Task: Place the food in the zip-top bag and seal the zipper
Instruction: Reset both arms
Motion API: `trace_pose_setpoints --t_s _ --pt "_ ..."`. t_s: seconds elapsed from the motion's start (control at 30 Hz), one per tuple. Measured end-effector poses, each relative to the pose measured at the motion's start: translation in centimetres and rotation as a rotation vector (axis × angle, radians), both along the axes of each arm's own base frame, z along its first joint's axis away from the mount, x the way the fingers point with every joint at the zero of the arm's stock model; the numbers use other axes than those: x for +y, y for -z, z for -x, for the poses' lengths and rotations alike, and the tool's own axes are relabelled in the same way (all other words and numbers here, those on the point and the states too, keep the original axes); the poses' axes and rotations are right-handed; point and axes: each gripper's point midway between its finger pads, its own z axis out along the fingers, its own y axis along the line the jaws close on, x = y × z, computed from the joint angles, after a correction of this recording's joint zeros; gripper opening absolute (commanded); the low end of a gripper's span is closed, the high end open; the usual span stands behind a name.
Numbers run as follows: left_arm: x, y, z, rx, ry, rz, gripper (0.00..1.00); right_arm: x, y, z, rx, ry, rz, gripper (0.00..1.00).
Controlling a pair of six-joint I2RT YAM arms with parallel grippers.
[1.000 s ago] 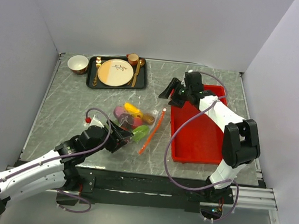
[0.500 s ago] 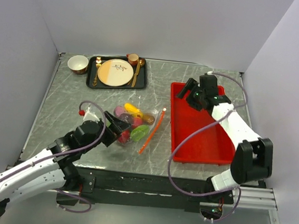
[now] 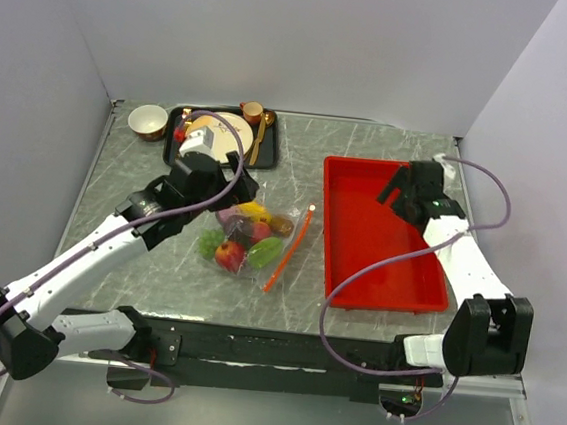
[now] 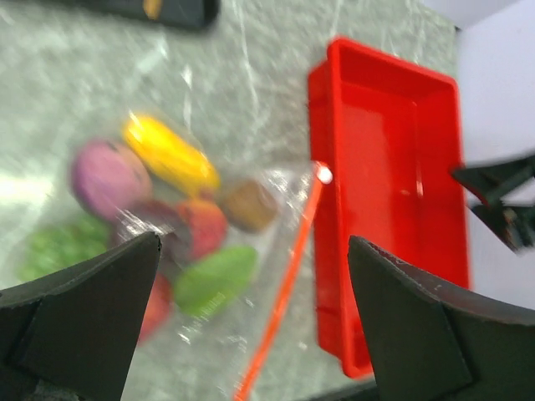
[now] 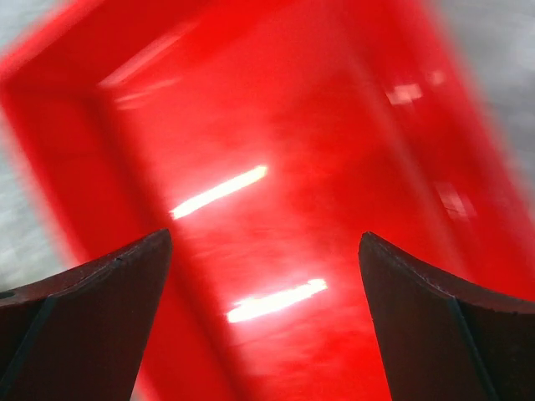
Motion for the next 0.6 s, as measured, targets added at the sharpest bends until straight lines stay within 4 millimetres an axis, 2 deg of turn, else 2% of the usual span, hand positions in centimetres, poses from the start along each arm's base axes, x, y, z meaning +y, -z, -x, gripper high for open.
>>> trace_pose_setpoints --t_s 0.07,0.13,0.3,0.37,0.5,0.6 --pt "0.8 -0.4 -0.5 -0.03 0.005 -0.037 0.99 -1.8 0.7 1.3 0.019 0.033 0.027 1.0" --pt "0.8 -0.8 -0.4 -0.052 0.06 -0.059 0.99 -2.4 0.0 2.6 -0.01 0.035 0.034 1.0" --pt "-1.1 -2.9 0.9 -0.13 0.242 -0.049 0.99 -3.3 -4.9 4.4 -0.263 0.07 0.06 1.0" --pt "-1.5 -3.8 1.0 -0.156 0.275 -0.051 0.99 -4.1 -5.5 4.6 -0.34 0.102 0.088 1.0" --pt "-1.1 -4.7 0.3 -0.2 0.258 -0.077 0.99 -4.8 -3.8 4.5 -0.349 0.117 0.123 1.0" --pt "0.3 -4.8 -1.2 -0.221 0.179 -0.114 0.99 -4.9 -1.5 3.8 -0.308 0.109 0.148 1.0"
